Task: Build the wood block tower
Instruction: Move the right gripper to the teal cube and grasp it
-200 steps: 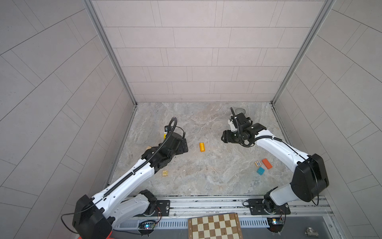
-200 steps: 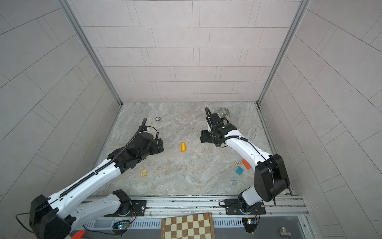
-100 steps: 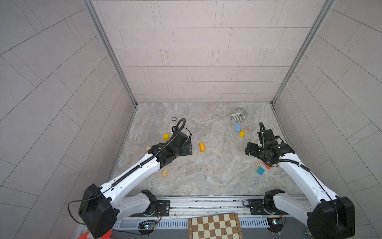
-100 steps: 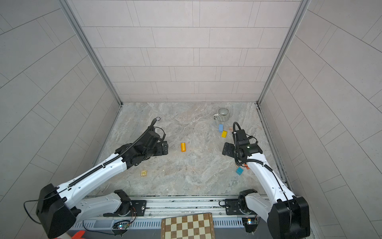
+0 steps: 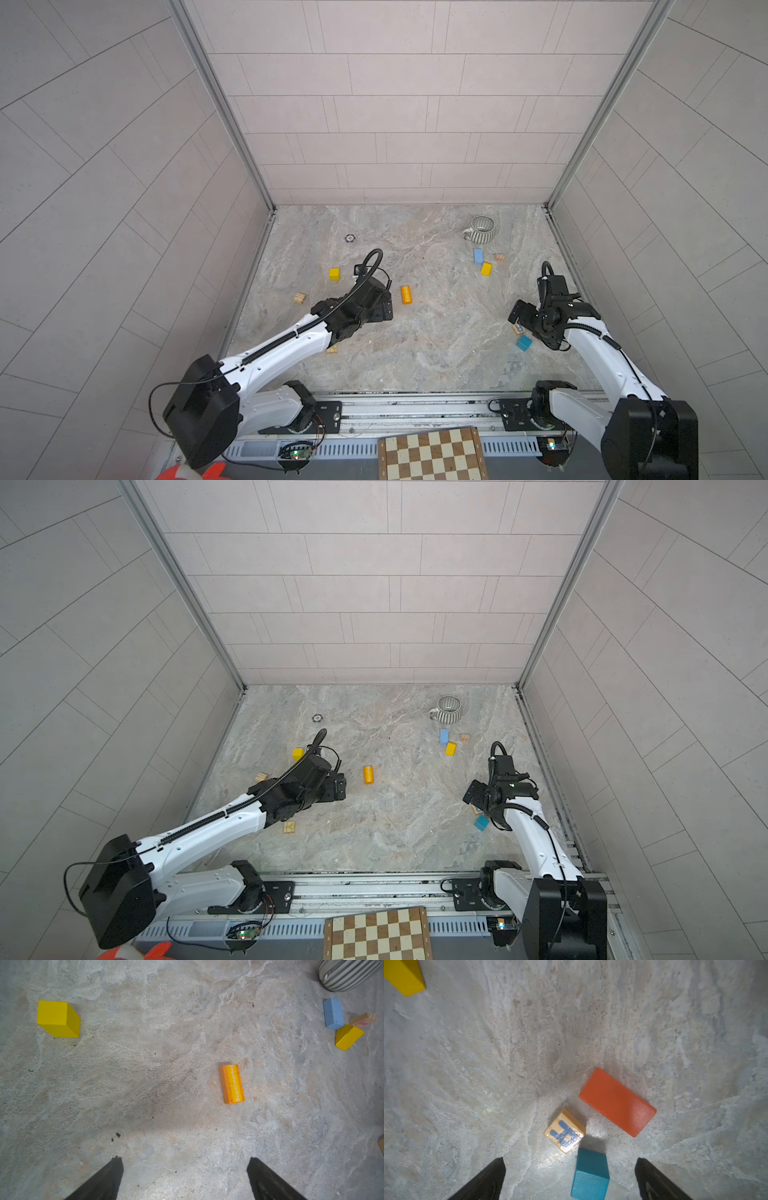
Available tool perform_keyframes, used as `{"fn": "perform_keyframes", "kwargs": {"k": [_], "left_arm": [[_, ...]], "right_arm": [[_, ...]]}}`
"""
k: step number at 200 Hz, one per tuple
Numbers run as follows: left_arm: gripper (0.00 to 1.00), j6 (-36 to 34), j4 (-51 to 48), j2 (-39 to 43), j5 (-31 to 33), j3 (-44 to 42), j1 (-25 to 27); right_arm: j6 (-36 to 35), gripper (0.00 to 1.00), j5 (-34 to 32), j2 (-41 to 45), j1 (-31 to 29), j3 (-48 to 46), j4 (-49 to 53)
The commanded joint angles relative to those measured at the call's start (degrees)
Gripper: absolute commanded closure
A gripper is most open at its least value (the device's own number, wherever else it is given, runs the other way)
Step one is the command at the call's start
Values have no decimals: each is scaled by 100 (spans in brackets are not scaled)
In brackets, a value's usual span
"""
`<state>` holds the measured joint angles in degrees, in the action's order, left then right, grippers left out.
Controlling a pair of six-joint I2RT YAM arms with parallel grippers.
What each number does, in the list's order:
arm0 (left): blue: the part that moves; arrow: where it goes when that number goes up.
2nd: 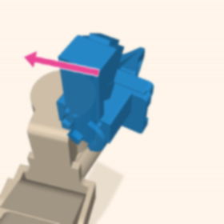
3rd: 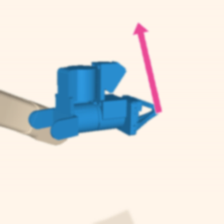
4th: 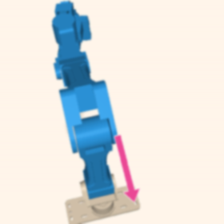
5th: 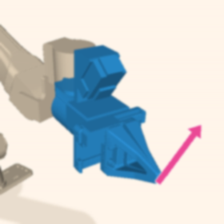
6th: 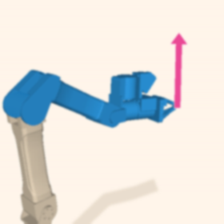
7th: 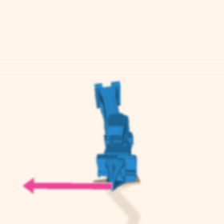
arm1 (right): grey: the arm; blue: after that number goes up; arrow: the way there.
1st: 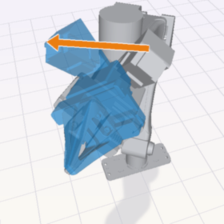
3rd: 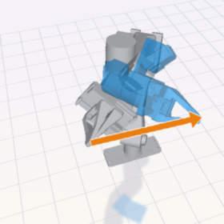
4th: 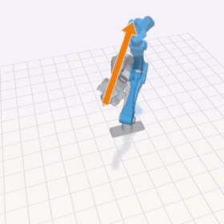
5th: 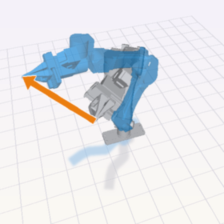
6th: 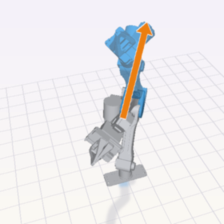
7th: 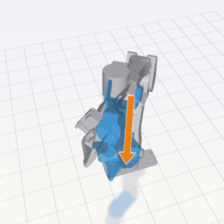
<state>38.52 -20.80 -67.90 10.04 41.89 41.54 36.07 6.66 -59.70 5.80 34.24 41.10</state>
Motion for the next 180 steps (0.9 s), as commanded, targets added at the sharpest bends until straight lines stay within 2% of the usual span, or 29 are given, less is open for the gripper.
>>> {"fn": "perform_keyframes", "kwargs": {"k": [1, 52, 97, 129, 163, 180], "left_arm": [[0, -73, 273, 20, -37, -119, 21], [0, -67, 595, 114, -156, -371, 21], [0, -73, 714, -14, -196, -414, 6], [0, -70, 735, -84, -136, -414, 12], [0, -70, 735, -83, -65, -411, 12], [0, -55, 744, -103, -32, -410, 12]], "right_arm": [[230, 1, -7, -82, 26, -127, -8], [365, 2, 275, -418, 31, -289, -153], [266, 12, 480, -919, 33, -40, -190], [227, 24, 738, -1276, 17, 39, -346], [53, 31, 628, -1307, -25, 91, -304], [-77, 32, 528, -1348, -87, 349, -205]]}}
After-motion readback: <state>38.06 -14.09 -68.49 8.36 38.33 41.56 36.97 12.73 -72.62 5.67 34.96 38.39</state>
